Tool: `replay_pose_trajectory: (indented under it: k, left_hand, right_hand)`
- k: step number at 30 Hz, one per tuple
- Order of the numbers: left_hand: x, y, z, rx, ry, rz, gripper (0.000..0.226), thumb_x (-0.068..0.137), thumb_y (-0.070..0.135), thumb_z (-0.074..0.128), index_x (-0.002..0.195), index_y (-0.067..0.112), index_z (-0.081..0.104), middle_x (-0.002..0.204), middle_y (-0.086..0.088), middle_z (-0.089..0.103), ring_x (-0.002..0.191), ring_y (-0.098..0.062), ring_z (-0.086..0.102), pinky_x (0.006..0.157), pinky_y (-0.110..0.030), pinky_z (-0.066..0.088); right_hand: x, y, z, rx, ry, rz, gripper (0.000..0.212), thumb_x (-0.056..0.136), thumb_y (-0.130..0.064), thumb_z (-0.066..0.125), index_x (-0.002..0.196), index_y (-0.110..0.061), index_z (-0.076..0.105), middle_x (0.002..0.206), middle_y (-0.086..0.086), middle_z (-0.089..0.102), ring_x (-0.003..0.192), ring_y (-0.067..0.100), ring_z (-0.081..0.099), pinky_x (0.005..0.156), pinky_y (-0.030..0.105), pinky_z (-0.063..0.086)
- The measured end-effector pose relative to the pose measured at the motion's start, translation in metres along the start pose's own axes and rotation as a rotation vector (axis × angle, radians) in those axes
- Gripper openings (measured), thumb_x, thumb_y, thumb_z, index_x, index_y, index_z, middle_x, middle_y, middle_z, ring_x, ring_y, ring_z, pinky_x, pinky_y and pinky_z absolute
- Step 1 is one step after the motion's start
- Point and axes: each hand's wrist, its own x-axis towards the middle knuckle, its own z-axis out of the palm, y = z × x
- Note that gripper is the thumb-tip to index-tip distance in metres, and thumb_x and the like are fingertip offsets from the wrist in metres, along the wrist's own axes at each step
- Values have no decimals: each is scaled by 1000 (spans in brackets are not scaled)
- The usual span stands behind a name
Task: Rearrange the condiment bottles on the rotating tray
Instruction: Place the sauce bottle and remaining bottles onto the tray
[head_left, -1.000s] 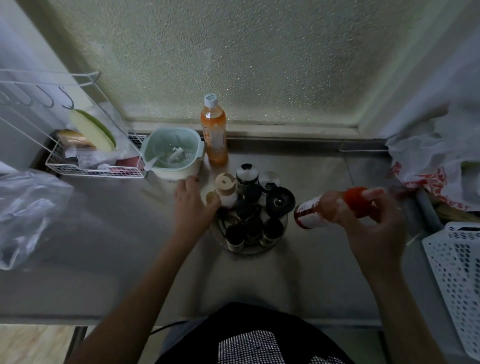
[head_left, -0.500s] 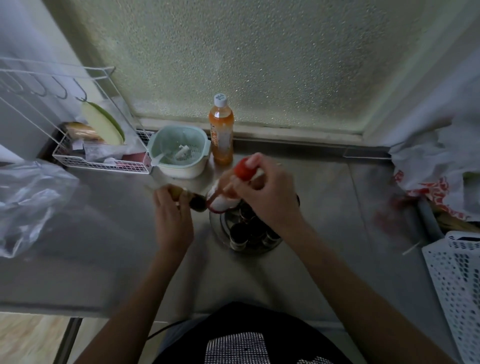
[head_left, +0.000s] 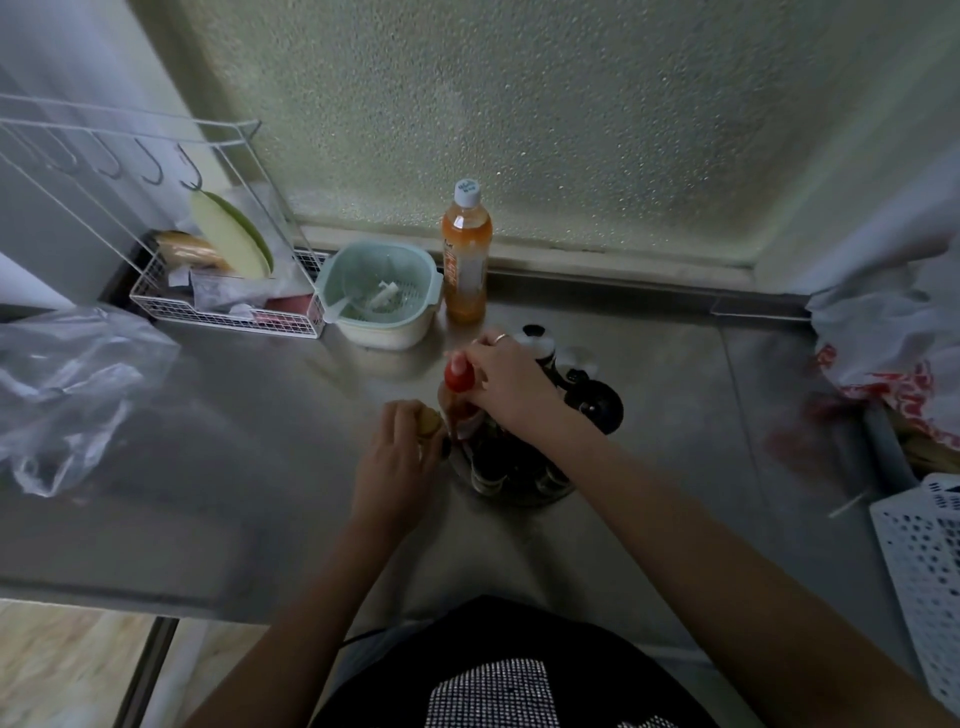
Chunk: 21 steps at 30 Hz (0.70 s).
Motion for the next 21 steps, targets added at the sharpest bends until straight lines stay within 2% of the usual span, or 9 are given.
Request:
replay_pose_trajectory:
  k: [2, 3, 4, 6, 8, 11, 14, 17, 21]
  left_hand:
    - [1, 1, 2, 18, -33, 41, 29, 85, 38, 44, 100, 14, 43, 99, -16, 53, 79, -32, 55, 66, -41, 49]
    - [3, 2, 3, 27, -56, 52, 29, 85, 39, 44, 101, 14, 44, 100, -15, 53, 79, -32, 55, 64, -42, 50]
    - [6, 5, 4, 39, -83, 57, 30, 85, 40, 44, 102, 15, 44, 101, -13, 53, 79, -31, 56, 63, -43, 51]
    - [11, 12, 7, 59, -142, 50, 36, 85, 42, 44, 107, 13, 46, 104, -12, 54, 82, -31, 57, 63, -43, 51]
    - [14, 18, 12, 68, -175, 54, 35, 88, 32, 52, 111, 6, 49, 107, -14, 54, 87, -31, 57, 66, -42, 49]
    - [16, 18, 18, 48, -167, 39, 33, 89, 27, 55, 111, 4, 49, 107, -15, 54, 88, -31, 55, 68, -42, 49]
    - [16, 13, 18, -42, -103, -33, 45, 85, 41, 43, 104, 1, 49, 102, -18, 52, 82, -32, 54, 66, -43, 50]
    - [13, 8, 14, -83, 30, -121, 49, 83, 43, 39, 101, -2, 49, 101, -21, 50, 80, -34, 53, 64, -43, 49]
    - [7, 2, 5, -96, 110, -132, 39, 85, 39, 42, 97, 2, 46, 97, -12, 47, 78, -29, 51, 64, -40, 46]
  right_hand:
    - [-6, 3, -14, 51, 25, 38, 48, 86, -14, 62, 131, -20, 49, 124, 11, 49, 111, 23, 50, 99, 35, 42]
    - [-11, 10, -24, 87, 77, 81, 57, 86, -13, 62, 138, -22, 41, 126, 10, 51, 112, 21, 51, 97, 32, 42]
    - [-17, 19, -36, 108, 159, 119, 57, 86, -11, 61, 138, -22, 41, 119, 8, 54, 103, 16, 53, 90, 29, 43]
    - [-28, 38, -61, 57, 307, 167, 38, 86, -12, 60, 124, -17, 58, 99, 4, 59, 75, 6, 51, 71, 20, 38]
    - [-39, 51, -74, 15, 329, 199, 19, 85, -18, 63, 103, -16, 69, 93, 5, 66, 70, 10, 52, 67, 23, 37]
    - [-59, 41, -67, -95, 210, 100, 22, 80, -36, 67, 98, -25, 68, 96, 0, 67, 92, 19, 58, 78, 32, 42]
    - [-73, 16, -30, -362, -14, -34, 44, 77, -53, 62, 116, -34, 54, 117, -8, 61, 114, 17, 47, 98, 44, 28]
    - [-65, 3, 8, -516, -121, -80, 52, 77, -52, 61, 122, -31, 48, 126, -7, 57, 123, 20, 39, 105, 52, 16]
    - [-56, 7, 19, -488, -53, -97, 40, 84, -36, 58, 122, -28, 50, 125, -3, 58, 124, 22, 40, 109, 53, 11]
